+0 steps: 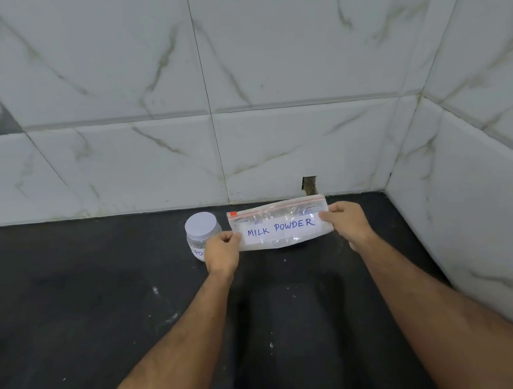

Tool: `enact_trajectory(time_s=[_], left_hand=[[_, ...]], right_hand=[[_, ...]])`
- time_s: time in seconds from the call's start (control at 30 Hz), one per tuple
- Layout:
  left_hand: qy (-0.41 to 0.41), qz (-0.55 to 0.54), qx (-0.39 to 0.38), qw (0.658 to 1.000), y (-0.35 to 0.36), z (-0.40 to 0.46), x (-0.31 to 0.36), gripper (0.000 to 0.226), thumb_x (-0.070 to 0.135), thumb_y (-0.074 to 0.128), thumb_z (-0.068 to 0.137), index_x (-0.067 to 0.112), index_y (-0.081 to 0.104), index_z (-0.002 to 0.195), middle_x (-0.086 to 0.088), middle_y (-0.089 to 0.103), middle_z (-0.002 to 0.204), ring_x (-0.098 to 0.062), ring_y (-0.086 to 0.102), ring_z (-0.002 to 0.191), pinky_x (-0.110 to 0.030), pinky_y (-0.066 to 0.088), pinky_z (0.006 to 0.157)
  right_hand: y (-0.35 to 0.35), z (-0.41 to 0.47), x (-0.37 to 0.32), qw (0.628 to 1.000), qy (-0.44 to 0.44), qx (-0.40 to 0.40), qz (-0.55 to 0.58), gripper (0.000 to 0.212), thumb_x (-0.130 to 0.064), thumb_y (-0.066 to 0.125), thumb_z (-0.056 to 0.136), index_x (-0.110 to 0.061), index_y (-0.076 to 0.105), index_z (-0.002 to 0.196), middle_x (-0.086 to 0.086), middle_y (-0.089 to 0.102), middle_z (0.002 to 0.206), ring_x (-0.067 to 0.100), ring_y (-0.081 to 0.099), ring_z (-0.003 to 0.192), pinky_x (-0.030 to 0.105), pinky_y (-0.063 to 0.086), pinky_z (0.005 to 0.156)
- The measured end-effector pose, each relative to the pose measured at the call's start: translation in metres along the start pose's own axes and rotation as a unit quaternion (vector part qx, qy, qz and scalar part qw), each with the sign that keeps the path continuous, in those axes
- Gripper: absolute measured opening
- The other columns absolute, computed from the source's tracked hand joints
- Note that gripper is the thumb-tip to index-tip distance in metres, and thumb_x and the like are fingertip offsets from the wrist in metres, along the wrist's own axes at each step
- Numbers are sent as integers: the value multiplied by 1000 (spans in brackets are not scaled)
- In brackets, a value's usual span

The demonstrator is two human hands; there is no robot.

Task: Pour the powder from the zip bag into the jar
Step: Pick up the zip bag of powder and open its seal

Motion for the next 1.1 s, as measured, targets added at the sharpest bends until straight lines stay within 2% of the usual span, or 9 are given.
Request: enact_trajectory(time_s=[0.07,0.2,0.3,0.47,0.63,0.7,0.83,0.97,1.1], left_hand=[[17,-33,-4,999,-9,-4,13,14,19,61,96,13,72,100,2,70,92,-17,61,89,-30,49,79],[37,-89,-17,995,-29,-15,31,16,14,61,93,8,68,80,0,60,73,-16,47,68,-28,41,65],[49,-108,-32,992,-47,-21,34,17,14,64,88,2,68,76,-4,57,72,-18,44,68,-29,39,64],[50,-138,-86,985,-67,-38,30,10,18,68,86,14,59,82,-5,47,82,-20,31,69,-28,27,53],[2,-131,-118,984,-86,-58,1,13,16,66,89,4,69,94,-12,67,86,-17,42,63,-26,31,49],[1,-130,-118,985,-93,-66,-2,20,15,64,92,-4,70,94,-6,72,86,-13,46,60,-22,33,47],[37,-151,-130,979,-104,-72,18,17,20,63,96,13,72,83,-2,74,93,-9,53,68,-17,37,51],[78,-144,-141,976,-106,-71,39,20,29,65,96,13,73,86,0,70,87,-11,54,73,-22,38,58],[82,-168,-129,974,-108,-68,41,11,20,68,94,12,74,87,-2,70,84,-12,57,71,-18,42,56]], right_hand=[[-6,-13,-18,1000,-17,3,19,8,-6,72,87,-10,71,80,9,73,88,19,67,77,34,55,72],[-12,-36,-41,999,-45,12,29,10,-11,70,91,-7,70,82,3,71,79,9,62,63,19,44,54],[-13,-59,-49,997,-54,10,49,18,-14,71,92,-10,65,75,5,71,76,13,65,65,24,49,57],[-9,-91,-39,993,-23,-17,116,9,-13,68,93,-4,69,90,15,77,91,22,73,75,40,62,74],[7,-121,-16,994,18,-38,97,8,-17,65,96,-10,68,94,10,80,94,22,77,84,43,62,82],[11,-131,-16,995,19,-40,91,9,-18,64,97,-9,68,98,8,80,96,22,77,88,42,61,83],[11,-145,-30,994,-3,-33,103,11,-17,67,95,-8,67,102,13,77,101,24,76,88,38,61,78],[4,-153,-47,996,-25,-21,89,8,-15,72,90,-12,68,96,14,74,104,23,73,89,34,58,71],[-3,-158,-70,996,-80,7,35,28,-20,79,85,-11,68,108,9,72,99,18,69,84,27,52,71]])
Point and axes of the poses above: each hand's wrist, its own z-axis towards the middle knuckle, its own y-axis out of the palm, x = y × z, the point moved 9 cm from there along z, towards the middle knuckle
